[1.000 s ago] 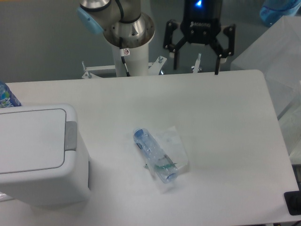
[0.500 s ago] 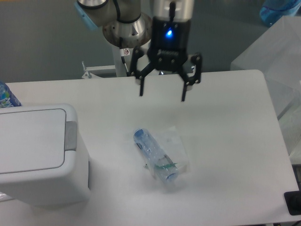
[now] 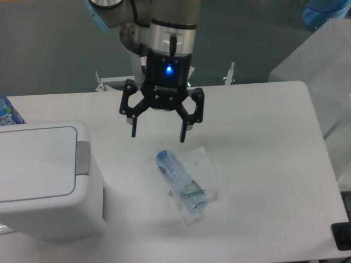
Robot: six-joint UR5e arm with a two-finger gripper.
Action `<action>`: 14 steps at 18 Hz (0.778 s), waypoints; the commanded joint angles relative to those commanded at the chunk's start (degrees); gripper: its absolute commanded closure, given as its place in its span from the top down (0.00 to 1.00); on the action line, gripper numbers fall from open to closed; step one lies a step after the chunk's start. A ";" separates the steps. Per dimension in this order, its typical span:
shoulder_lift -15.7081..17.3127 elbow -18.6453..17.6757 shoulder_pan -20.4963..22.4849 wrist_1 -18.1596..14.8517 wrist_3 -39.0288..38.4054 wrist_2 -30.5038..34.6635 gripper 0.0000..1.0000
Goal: Open the trash can
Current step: 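Move the gripper toward the white trash can lid, then lower the gripper fingers onto the edge of the trash can lid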
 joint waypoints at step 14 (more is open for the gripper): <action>-2.11 0.00 -3.87 0.53 -6.33 0.00 1.00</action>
